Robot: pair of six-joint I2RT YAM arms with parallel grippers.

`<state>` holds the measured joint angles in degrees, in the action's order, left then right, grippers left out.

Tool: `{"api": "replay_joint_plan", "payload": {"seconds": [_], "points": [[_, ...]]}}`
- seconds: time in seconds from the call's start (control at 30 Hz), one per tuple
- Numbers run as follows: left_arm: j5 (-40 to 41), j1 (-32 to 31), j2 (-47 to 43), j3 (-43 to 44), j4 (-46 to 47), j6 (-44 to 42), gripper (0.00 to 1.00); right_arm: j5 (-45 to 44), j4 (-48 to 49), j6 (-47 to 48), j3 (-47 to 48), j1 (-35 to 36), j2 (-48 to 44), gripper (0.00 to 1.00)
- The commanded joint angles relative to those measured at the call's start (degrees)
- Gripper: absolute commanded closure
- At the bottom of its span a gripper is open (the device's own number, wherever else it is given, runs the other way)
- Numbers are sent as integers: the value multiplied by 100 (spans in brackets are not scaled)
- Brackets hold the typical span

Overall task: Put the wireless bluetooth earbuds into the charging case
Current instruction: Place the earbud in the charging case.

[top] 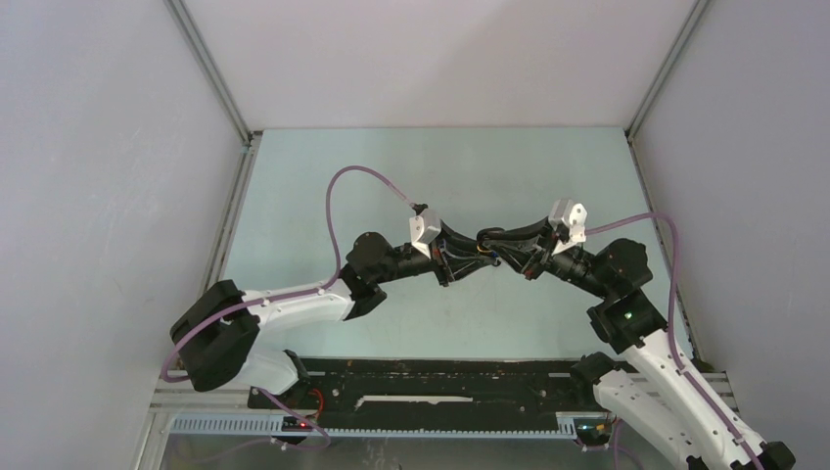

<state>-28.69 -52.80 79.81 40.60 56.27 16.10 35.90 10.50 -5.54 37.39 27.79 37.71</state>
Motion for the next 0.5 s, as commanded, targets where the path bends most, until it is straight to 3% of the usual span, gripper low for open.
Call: {"api": "replay_joint_plan", "payload": {"seconds": [0.0, 0.47], "points": [[-16, 15, -49, 49, 314, 94, 100, -125, 328, -132, -21, 1, -36, 100], [-37, 15, 18, 99, 314, 174, 100, -177, 615, -358, -132, 86, 7, 100]]}}
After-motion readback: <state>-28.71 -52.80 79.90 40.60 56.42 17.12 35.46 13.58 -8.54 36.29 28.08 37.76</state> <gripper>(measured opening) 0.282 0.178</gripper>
